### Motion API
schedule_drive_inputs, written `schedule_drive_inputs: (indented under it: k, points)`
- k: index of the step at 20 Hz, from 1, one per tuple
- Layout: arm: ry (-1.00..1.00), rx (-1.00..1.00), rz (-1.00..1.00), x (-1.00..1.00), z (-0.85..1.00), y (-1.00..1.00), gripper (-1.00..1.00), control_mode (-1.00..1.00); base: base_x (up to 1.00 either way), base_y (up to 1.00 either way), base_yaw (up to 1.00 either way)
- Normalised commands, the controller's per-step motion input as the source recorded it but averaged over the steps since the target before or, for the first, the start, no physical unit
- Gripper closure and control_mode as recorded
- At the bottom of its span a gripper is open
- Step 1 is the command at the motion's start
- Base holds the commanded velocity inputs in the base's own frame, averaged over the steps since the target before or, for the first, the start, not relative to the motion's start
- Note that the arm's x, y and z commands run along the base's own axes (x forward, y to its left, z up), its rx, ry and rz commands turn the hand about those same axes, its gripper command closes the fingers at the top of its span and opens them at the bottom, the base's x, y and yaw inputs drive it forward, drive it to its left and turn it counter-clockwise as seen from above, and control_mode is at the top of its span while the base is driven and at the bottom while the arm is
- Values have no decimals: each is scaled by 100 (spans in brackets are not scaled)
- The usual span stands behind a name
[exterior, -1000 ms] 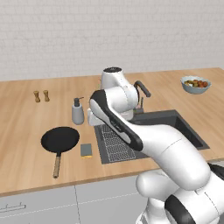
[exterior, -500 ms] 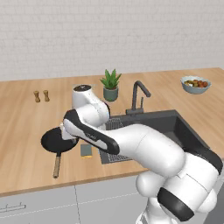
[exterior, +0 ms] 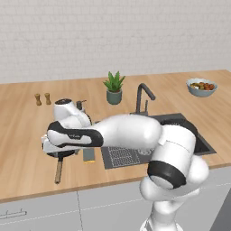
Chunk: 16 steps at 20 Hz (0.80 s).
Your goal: Pick the pan and sponge and place them into the sink. Then turn on the water.
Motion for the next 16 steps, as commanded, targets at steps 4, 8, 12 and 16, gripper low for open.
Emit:
schedule_drive_inputs:
  k: [4, 8, 12, 16]
  points:
    - [7, 0, 0, 20, -37, 28, -100, -100, 0, 0, 0]
    - [3, 0, 0, 22, -43, 10, -100, -100, 0, 0, 0]
    - [0, 0, 0, 23, -41, 18, -100, -100, 0, 0, 0]
    - [0, 0, -1, 30, -36, 18, -100, -100, 0, 0, 0]
